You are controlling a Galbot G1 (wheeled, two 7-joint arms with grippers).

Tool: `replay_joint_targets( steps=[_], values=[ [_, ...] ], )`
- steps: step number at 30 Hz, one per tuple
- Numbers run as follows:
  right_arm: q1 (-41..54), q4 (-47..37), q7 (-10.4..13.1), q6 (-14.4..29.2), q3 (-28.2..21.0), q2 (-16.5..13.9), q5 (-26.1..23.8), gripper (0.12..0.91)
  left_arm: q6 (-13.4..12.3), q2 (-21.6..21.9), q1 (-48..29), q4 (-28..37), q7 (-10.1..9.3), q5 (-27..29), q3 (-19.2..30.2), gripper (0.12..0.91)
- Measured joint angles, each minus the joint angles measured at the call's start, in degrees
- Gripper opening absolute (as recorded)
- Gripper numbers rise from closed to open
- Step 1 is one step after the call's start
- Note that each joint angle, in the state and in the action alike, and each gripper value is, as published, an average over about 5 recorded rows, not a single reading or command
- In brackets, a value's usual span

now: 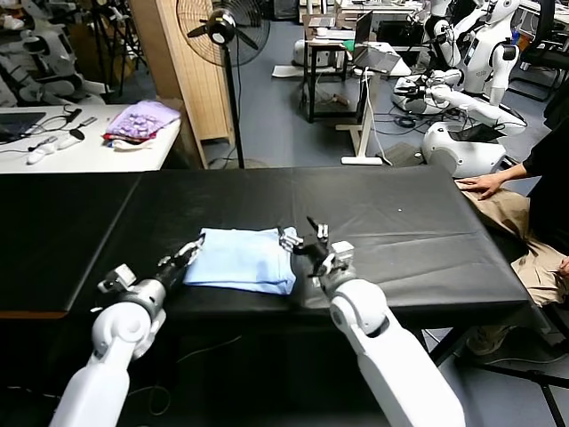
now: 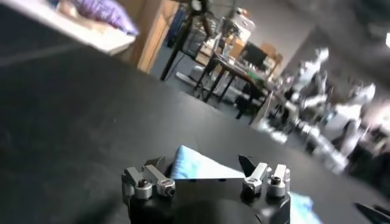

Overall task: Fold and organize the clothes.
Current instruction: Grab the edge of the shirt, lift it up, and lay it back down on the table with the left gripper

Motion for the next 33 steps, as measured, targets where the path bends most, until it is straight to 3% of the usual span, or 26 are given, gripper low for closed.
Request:
replay_joint_targets(
  steps=[8, 11, 22, 26, 29, 33],
  values=[
    [-1.17, 5.03, 0.03, 0.34, 2.32, -0.68, 2.24, 0.798, 0.88, -0.34, -0.11, 2.58, 1.66, -3.92, -0.58, 0.798],
    [-1.61, 6.01, -0.02, 0.31, 2.95, -0.91, 2.47, 0.798, 0.95, -0.50, -0.24, 3.33, 1.96, -4.03, -0.42, 0.763],
    [-3.62, 8.34, -0.25, 0.02, 5.05, -1.76, 2.63, 0.798, 1.04, -0.99, -0.99, 6.28, 2.97, -3.97, 1.10, 0.237],
    [-4.37, 8.86, 0.32, -0.67, 5.98, -1.78, 2.43, 0.798, 1.10, -1.13, -1.12, 6.50, 2.91, -3.27, 1.53, 0.163],
    [-5.17, 9.17, 2.44, -2.92, 6.87, -1.56, 0.97, 0.798, 0.80, -1.05, -1.12, 6.01, 2.22, -0.71, 1.82, 0.134],
    [-6.57, 9.16, 6.34, -7.50, 8.38, -1.14, -2.05, 0.798, -0.32, -0.29, -0.75, 4.10, 0.50, 9.97, 2.47, 0.131]
  ],
)
